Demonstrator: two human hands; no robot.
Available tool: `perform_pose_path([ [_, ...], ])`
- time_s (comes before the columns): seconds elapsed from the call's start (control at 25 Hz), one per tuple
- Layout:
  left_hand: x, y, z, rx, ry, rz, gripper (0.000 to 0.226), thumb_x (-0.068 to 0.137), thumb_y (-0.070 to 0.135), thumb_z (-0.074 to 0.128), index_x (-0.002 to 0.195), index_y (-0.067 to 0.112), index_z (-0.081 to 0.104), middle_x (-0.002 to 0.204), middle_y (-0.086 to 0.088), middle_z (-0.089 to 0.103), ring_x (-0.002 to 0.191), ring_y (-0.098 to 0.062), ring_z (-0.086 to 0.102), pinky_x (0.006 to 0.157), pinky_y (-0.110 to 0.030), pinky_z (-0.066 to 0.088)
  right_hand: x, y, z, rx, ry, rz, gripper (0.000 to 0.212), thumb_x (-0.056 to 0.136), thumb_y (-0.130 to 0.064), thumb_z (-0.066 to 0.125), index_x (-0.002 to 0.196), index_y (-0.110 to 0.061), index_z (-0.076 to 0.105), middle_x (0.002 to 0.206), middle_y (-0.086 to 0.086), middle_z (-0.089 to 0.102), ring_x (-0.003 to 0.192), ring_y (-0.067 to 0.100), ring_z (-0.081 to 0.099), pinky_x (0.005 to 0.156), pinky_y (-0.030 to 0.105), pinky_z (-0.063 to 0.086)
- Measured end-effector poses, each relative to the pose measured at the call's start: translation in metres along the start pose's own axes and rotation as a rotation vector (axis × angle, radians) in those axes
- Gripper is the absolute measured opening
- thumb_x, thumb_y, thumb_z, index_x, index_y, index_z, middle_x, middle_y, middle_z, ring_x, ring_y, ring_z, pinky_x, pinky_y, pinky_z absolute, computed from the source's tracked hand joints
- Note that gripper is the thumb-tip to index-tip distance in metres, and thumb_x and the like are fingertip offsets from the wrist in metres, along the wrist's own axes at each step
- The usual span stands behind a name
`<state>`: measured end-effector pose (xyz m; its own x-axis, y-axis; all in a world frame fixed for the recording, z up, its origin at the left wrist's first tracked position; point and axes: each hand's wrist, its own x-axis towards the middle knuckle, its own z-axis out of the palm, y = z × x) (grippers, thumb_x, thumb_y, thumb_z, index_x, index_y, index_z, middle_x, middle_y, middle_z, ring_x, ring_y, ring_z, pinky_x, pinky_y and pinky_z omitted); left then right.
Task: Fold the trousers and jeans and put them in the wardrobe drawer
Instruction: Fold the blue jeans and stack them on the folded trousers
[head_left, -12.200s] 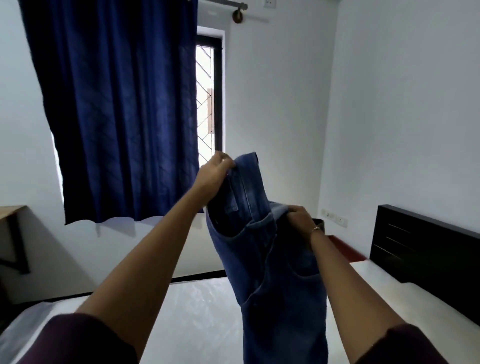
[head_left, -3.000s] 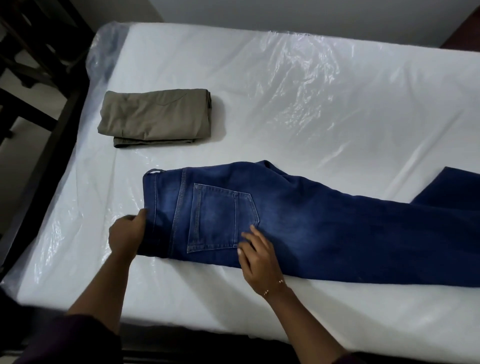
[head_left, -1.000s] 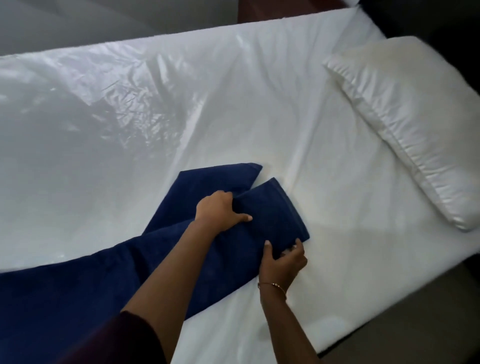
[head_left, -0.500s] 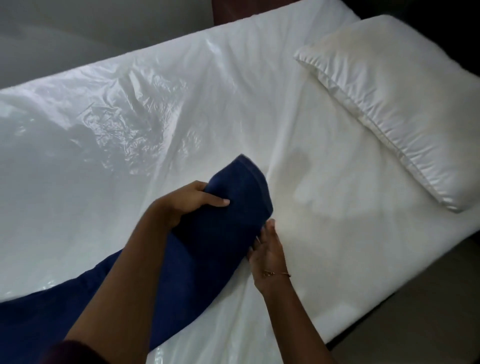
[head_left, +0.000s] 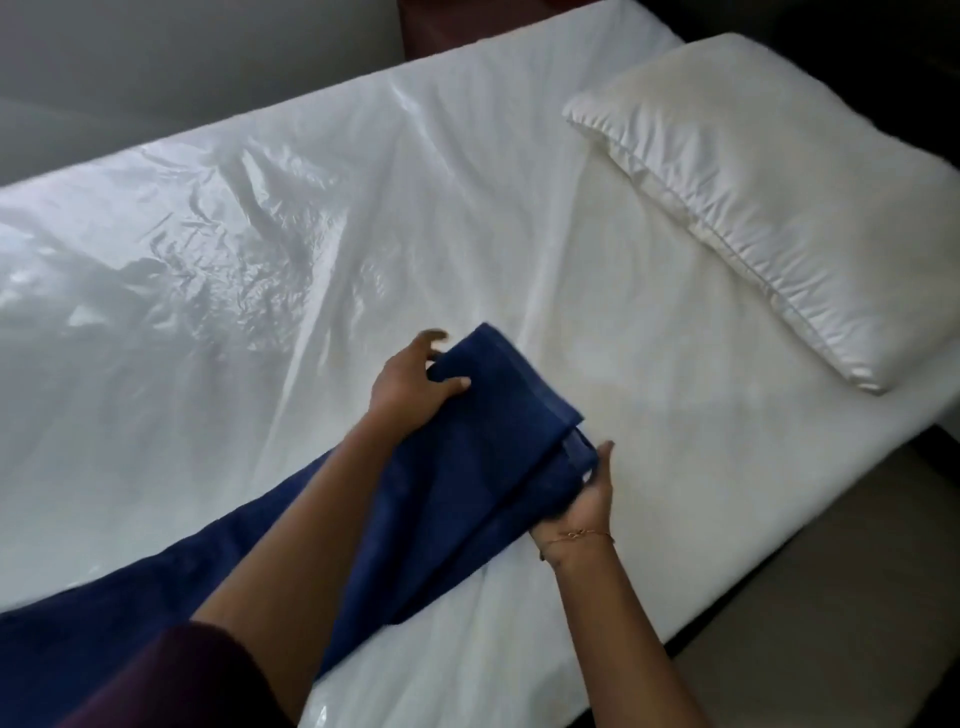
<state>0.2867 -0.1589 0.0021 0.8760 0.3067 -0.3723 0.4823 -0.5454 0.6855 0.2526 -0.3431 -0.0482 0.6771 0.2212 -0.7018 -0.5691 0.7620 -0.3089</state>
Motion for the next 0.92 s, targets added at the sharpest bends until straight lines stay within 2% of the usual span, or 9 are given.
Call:
perform_pose_path([
  [0.12, -0.012, -0.015, 0.045, 0.271, 0.256, 0.275, 0.057, 0.082, 0.028, 0.066, 0.131, 0.008, 0.047, 0.131, -0.013, 0.05, 0.126, -0.033, 0.042, 0.105, -0.043, 0.035, 0.004, -0.017, -0.022, -0.091, 0.091, -0.03, 0.052, 0.09, -0.055, 0.042, 0.115, -0.014, 0.062, 0.111, 0.011, 0.067, 0.105, 0.027, 0.06, 0.09, 0.04, 0.05],
  [0.2, -0.029, -0.023, 0.073, 0.357, 0.102, 0.448, 0.054, 0.083, 0.04, 0.058, 0.125, 0.005, 0.054, 0.132, -0.015, 0.052, 0.128, -0.035, 0.042, 0.105, -0.048, 0.037, 0.012, -0.015, -0.03, -0.431, 0.167, -0.148, 0.022, 0.092, -0.027, 0.054, 0.105, -0.014, 0.065, 0.109, 0.014, 0.066, 0.107, 0.032, 0.061, 0.092, 0.045, 0.051],
  [0.28, -0.045, -0.027, 0.094, 0.506, -0.147, 0.432, 0.072, 0.085, 0.052, 0.053, 0.141, 0.01, 0.036, 0.153, -0.01, 0.025, 0.144, -0.029, 0.014, 0.118, -0.047, 0.015, 0.016, -0.01, -0.03, -0.624, 0.27, -0.312, 0.016, 0.089, -0.005, 0.056, 0.091, -0.018, 0.067, 0.104, 0.015, 0.067, 0.107, 0.037, 0.06, 0.095, 0.049, 0.048],
  [0.4, -0.053, -0.023, 0.117, 0.513, -0.139, 0.381, 0.084, 0.089, 0.054, 0.047, 0.15, 0.016, 0.004, 0.157, -0.001, -0.009, 0.142, -0.021, -0.018, 0.114, -0.037, -0.013, 0.015, -0.016, -0.034, -0.394, 0.287, -0.378, 0.024, 0.087, 0.004, 0.051, 0.092, -0.013, 0.067, 0.106, 0.017, 0.065, 0.102, 0.034, 0.061, 0.092, 0.045, 0.049],
  [0.56, -0.059, -0.014, 0.141, 0.534, 0.0, 0.42, 0.061, 0.093, 0.028, 0.047, 0.144, 0.003, 0.027, 0.155, -0.013, 0.018, 0.143, -0.038, 0.009, 0.113, -0.051, 0.002, 0.017, -0.021, -0.044, -0.549, 0.578, -0.443, 0.017, 0.084, 0.004, 0.056, 0.09, -0.009, 0.065, 0.099, 0.014, 0.065, 0.091, 0.029, 0.061, 0.079, 0.036, 0.052],
  [0.68, -0.059, -0.002, 0.14, 0.33, 0.006, 0.231, 0.042, 0.098, 0.011, 0.038, 0.139, 0.003, 0.039, 0.148, -0.014, 0.036, 0.14, -0.036, 0.023, 0.115, -0.051, 0.017, 0.017, -0.022, -0.043, -0.773, 0.64, -0.529, 0.018, 0.084, -0.004, 0.061, 0.102, -0.006, 0.064, 0.099, 0.008, 0.063, 0.089, 0.023, 0.059, 0.08, 0.032, 0.051],
  [0.76, -0.059, 0.007, 0.124, -0.107, 0.155, 0.084, 0.024, 0.099, 0.012, 0.039, 0.11, 0.01, 0.06, 0.106, -0.011, 0.066, 0.102, -0.023, 0.061, 0.086, -0.044, 0.047, 0.012, -0.025, -0.044, -0.903, 0.625, -0.602, 0.018, 0.084, -0.007, 0.063, 0.101, -0.004, 0.065, 0.095, 0.007, 0.062, 0.087, 0.02, 0.057, 0.079, 0.029, 0.048],
  [0.84, -0.069, 0.014, 0.108, -0.494, 0.34, 0.049, 0.023, 0.098, 0.012, 0.043, 0.079, 0.015, 0.057, 0.065, -0.002, 0.056, 0.055, -0.002, 0.05, 0.054, -0.032, 0.041, 0.011, -0.027, -0.046, -0.952, 0.602, -0.605, 0.016, 0.085, -0.011, 0.063, 0.1, -0.004, 0.065, 0.092, 0.007, 0.062, 0.085, 0.02, 0.057, 0.078, 0.028, 0.048],
  [0.92, -0.086, 0.019, 0.105, -0.476, 0.369, 0.167, 0.022, 0.098, 0.017, 0.043, 0.104, 0.012, 0.063, 0.089, -0.014, 0.068, 0.075, -0.009, 0.063, 0.067, -0.032, 0.05, 0.013, -0.03, -0.049, -0.984, 0.587, -0.58, 0.016, 0.085, -0.014, 0.064, 0.099, -0.005, 0.064, 0.09, 0.007, 0.062, 0.085, 0.022, 0.057, 0.077, 0.028, 0.047],
])
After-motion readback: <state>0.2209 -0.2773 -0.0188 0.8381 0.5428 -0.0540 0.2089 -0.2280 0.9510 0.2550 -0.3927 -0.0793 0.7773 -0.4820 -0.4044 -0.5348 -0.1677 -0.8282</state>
